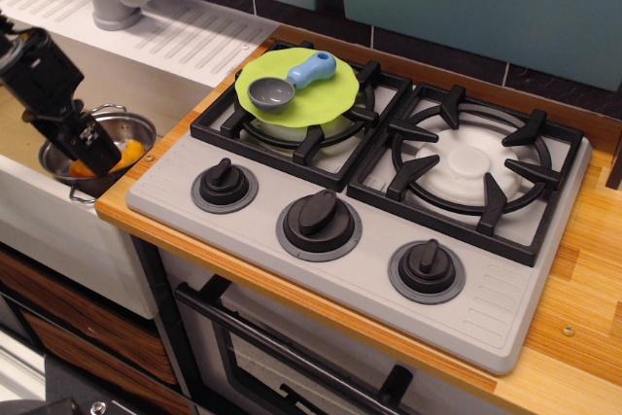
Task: Put spoon on plate and croissant in pot or pan in sink
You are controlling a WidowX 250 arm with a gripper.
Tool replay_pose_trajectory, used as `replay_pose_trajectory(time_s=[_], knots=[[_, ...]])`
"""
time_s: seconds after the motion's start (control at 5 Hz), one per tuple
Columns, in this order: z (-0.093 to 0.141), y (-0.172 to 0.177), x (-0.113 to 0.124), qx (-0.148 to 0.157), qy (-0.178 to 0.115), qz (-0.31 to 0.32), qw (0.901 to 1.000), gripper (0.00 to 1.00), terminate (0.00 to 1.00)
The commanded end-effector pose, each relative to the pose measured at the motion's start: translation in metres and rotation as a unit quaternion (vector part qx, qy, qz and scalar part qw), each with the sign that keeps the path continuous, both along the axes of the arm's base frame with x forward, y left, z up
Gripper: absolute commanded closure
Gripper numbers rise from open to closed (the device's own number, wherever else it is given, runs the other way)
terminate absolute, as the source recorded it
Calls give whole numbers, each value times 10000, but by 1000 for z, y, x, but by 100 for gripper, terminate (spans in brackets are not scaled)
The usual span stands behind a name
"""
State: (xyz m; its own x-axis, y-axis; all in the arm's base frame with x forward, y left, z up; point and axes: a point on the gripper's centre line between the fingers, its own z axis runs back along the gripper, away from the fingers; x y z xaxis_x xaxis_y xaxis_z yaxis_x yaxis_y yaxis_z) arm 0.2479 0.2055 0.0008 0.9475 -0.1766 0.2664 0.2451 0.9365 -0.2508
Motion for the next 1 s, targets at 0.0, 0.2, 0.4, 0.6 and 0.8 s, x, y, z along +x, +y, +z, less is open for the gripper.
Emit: replay_pose_trajectory(time_s=[0.0,0.2,0.4,0.6,0.8], knots=[[83,1,14,686,-54,21,9976,0,0],[115,-3,18,878,125,16,9961,0,0],[141,-7,21,940,270,13,9952,0,0],[151,-8,22,823,264,-70,9962,0,0],[151,-8,22,823,264,-70,9962,0,100]])
